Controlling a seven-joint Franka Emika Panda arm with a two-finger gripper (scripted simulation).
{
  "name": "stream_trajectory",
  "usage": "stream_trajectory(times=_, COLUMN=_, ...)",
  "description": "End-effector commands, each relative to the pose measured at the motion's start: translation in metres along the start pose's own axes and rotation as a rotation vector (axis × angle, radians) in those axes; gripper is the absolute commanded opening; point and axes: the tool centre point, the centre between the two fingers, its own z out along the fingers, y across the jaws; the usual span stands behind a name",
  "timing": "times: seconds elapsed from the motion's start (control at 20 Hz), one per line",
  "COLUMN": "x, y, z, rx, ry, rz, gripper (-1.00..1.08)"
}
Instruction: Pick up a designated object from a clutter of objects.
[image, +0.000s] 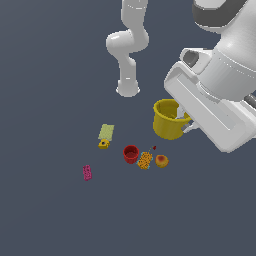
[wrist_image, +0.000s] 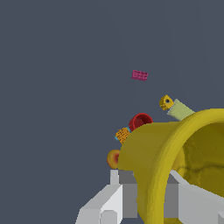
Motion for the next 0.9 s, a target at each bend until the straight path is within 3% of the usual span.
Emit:
stream_trajectory(times=0.0, x=-0.010, y=-0.001, z=-0.026, rx=0.001, ry=0.000, rz=0.001, gripper=-1.00)
stream_trajectory(times=0.4, x=-0.032, y=-0.004, z=-0.076, rx=0.001, ry=0.000, rz=0.001, gripper=-1.00)
stream_trajectory(times=0.85, x=-0.042, y=-0.007, z=-0.099, rx=0.001, ry=0.000, rz=0.000, gripper=-1.00)
